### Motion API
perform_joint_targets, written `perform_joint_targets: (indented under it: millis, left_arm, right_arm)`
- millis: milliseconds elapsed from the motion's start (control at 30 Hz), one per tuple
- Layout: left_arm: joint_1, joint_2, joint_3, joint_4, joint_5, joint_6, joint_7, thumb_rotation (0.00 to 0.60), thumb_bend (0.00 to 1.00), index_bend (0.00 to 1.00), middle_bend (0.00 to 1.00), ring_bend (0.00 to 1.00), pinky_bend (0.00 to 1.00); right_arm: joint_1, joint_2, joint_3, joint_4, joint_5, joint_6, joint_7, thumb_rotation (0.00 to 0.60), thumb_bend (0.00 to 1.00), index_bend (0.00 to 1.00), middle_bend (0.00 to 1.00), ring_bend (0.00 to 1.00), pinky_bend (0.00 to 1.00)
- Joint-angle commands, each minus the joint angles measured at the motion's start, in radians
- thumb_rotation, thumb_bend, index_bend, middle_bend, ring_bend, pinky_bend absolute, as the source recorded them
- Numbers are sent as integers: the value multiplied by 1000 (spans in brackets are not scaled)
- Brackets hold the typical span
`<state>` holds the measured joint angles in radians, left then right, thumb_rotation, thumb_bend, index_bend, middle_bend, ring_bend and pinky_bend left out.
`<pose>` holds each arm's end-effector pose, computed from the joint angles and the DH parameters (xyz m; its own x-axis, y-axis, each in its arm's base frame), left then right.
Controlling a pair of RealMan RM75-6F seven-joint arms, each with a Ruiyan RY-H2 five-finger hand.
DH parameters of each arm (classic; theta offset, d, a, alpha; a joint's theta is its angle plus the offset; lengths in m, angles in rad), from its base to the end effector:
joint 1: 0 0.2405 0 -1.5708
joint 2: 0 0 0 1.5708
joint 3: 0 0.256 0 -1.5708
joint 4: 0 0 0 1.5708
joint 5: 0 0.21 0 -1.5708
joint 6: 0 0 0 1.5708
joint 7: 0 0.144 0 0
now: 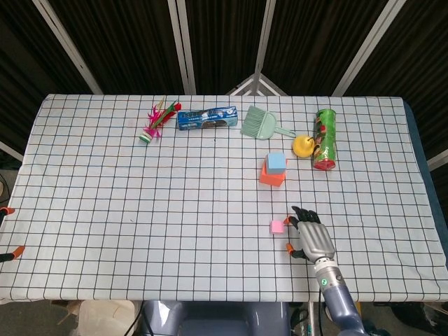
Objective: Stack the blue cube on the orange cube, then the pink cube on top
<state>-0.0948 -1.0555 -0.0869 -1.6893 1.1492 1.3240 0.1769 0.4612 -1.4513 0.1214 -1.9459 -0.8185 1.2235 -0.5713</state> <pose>-0.3486 0.1825 0.1731 0.4546 0.1652 0.8753 0.8256 0.2907 -0.4836 -0.1892 -0.2408 0.0109 0.2123 -0.4264 0.8793 -0.9675 0.0347 0.2504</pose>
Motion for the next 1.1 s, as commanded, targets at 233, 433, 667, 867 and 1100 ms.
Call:
perform_joint_targets:
  millis: [233,433,667,867,1100]
  left_arm:
    - [-2,2,1,2,-5,-5,-3,600,208,216,5,0,18]
    - [-2,1,3,-1,-3,-3,0,600,208,216,5,0,18]
    - [-4,3,3,3,-5,-8,-6,600,208,216,6,0,18]
    - [-7,2,5,4,-7,-13,-3,600,208,216,5,0,18]
    - [-5,4,6,1,-5,-6,-4,600,208,216,5,0,18]
  right_arm:
    - [27,-34,16,31,46,0,-14,600,419,313,75,52,0]
    - [37,-56,17,57,48,-16,8,600,419,313,75,51,0]
    - [47,-78,27,78,40,-7,21,600,419,313,75,51,0]
    - [61,-86,38,83,53,-11,17,600,419,313,75,51,0]
    - [72,-103,30,108,82,-30,19,600,419,313,75,51,0]
